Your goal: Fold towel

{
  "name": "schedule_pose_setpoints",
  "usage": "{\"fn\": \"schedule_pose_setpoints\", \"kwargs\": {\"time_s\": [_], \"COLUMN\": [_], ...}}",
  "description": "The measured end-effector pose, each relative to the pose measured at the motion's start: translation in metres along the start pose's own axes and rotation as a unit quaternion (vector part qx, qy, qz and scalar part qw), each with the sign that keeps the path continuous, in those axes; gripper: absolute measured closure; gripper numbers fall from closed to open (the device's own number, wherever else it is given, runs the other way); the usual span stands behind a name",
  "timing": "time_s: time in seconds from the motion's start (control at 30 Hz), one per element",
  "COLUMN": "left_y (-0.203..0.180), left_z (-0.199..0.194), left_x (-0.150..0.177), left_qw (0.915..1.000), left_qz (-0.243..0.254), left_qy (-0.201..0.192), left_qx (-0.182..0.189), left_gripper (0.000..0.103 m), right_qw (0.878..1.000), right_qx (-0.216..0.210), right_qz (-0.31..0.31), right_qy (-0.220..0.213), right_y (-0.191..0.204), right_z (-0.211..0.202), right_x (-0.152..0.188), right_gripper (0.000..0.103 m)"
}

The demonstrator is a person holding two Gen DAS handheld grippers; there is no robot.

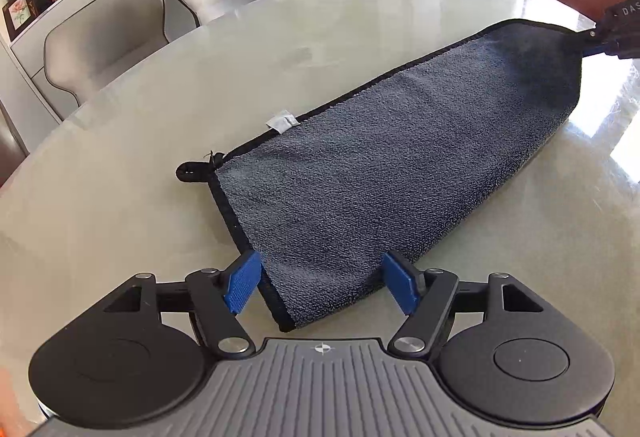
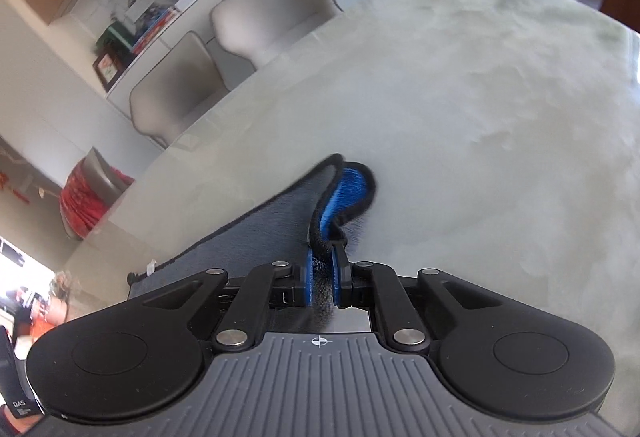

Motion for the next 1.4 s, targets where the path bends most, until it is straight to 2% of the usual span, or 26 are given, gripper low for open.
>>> {"fn": "schedule_pose_setpoints", "kwargs": {"time_s": [0.13,0.3,0.43,0.47,0.57,0.67,0.8,0.87,1.0,1.1,1.2,1.27,1.33,1.37,1.4], "left_y": [0.002,0.003,0.002,0.002,0.001,0.001,0.0,0.0,-0.001,-0.001,-0.001,-0.001,-0.001,-0.001,-0.001], "left_z": [-0.003,-0.003,-0.004,-0.003,-0.001,0.0,0.0,0.001,0.0,0.001,0.001,0.001,0.002,0.002,0.002], "left_x": [0.0,0.002,0.003,0.003,0.004,0.004,0.004,0.005,0.007,0.008,0.008,0.008,0.007,0.007,0.007], "left_qw": [1.0,1.0,0.9999,0.9999,0.9999,0.9998,0.9998,0.9997,0.9996,0.9996,0.9996,0.9995,0.9995,0.9995,0.9995], "left_qz": [0.002,0.003,0.007,0.007,0.007,0.01,0.014,0.016,0.018,0.016,0.018,0.019,0.018,0.018,0.019], "left_qy": [-0.004,-0.004,-0.007,-0.007,-0.004,-0.002,0.001,0.004,0.011,0.014,0.016,0.018,0.019,0.019,0.019], "left_qx": [0.0,0.004,0.009,0.01,0.014,0.015,0.017,0.017,0.017,0.018,0.017,0.017,0.017,0.017,0.017], "left_gripper": [0.032,0.032,0.032,0.032,0.032,0.032,0.032,0.032,0.032,0.032,0.032,0.032,0.031,0.031,0.031], "right_qw": [0.999,0.996,0.987,0.987,0.993,0.995,0.99,0.989,0.988,0.989,0.99,0.992,0.993,0.993,0.993], "right_qx": [0.038,0.041,0.116,0.121,0.092,0.056,0.025,0.004,-0.014,-0.036,-0.026,-0.001,0.024,0.027,0.012], "right_qz": [-0.038,-0.085,-0.107,-0.106,-0.077,-0.082,-0.133,-0.144,-0.155,-0.137,-0.128,-0.115,-0.095,-0.087,-0.086], "right_qy": [0.004,0.006,0.003,0.003,0.018,0.031,0.028,0.03,0.014,0.052,0.059,0.056,0.072,0.08,0.086], "right_y": [0.018,0.038,0.031,0.026,0.009,0.005,0.009,0.012,0.015,0.009,0.001,-0.011,-0.024,-0.029,-0.03], "right_z": [0.006,0.004,0.007,0.006,0.0,-0.007,-0.012,-0.012,-0.01,0.004,0.012,0.018,0.025,0.027,0.027], "right_x": [0.004,0.01,0.013,0.013,0.014,0.014,0.003,-0.004,-0.021,-0.03,-0.036,-0.044,-0.047,-0.046,-0.045], "right_gripper": [0.094,0.094,0.092,0.089,0.068,0.067,0.057,0.057,0.051,0.048,0.048,0.047,0.046,0.046,0.046]}}
Point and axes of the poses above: each gripper's, at about its wrist camera, not at the fingertips, and z roughly the way its jaws point, y to its left, x to its underside, the point moved 4 cm from there along z, roughly the way its jaws point, and after that the axes turned 6 degrees about z, right-handed, at the moved point
